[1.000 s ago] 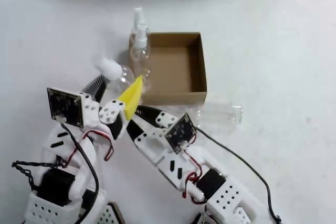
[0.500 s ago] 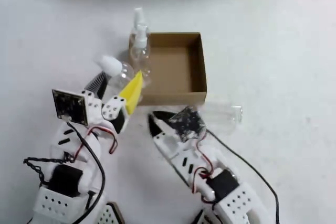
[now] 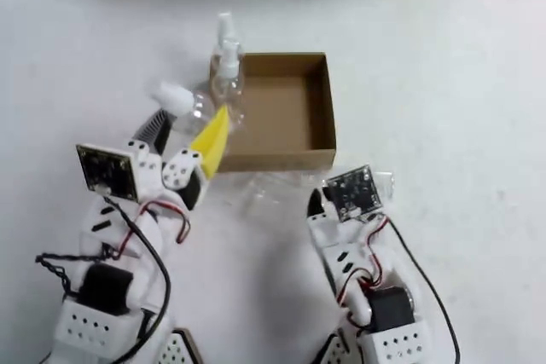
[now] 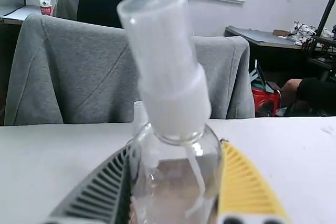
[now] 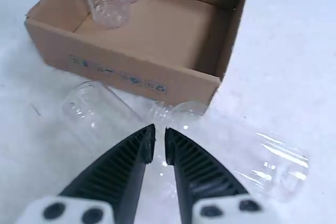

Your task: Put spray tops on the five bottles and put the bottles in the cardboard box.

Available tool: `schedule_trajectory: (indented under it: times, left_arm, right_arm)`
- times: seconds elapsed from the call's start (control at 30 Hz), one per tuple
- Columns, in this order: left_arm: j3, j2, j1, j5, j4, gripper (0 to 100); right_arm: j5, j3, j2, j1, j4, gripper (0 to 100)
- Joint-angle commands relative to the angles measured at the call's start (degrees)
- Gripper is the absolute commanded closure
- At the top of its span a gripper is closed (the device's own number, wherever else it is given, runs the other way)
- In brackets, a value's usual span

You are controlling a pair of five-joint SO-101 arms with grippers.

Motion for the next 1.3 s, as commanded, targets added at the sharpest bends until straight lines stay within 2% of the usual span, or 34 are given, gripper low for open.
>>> schedule_trajectory:
  times: [0.0, 0.2, 0.5, 0.67, 0.83, 1.27]
  left_arm:
    - [-8.35, 8.13, -2.07, -0.44, -1.67, 98]
    - [-13.19, 19.82, -3.03, -0.44, -3.96, 98]
    - [-4.13, 26.24, -2.86, 0.0, -25.76, 98]
    - [-4.04, 31.69, -2.77, 0.0, -28.31, 98]
    - [-3.6, 37.76, -2.77, 0.0, -35.6, 98]
    - [-3.6, 52.53, -2.86, 0.0, -45.98, 98]
  right_arm:
    - [2.02, 1.41, -0.48, 5.23, 0.22, 98.1]
    - [15.65, 3.16, -0.13, 12.53, 4.62, 98.1]
    - [16.26, 3.16, -0.13, 13.14, 6.11, 98.2]
    - [16.26, 3.16, -0.13, 13.14, 6.02, 98.2]
    - [16.26, 3.16, -0.13, 12.97, 6.02, 98.2]
    - [16.26, 3.16, -0.13, 13.05, 5.93, 98.2]
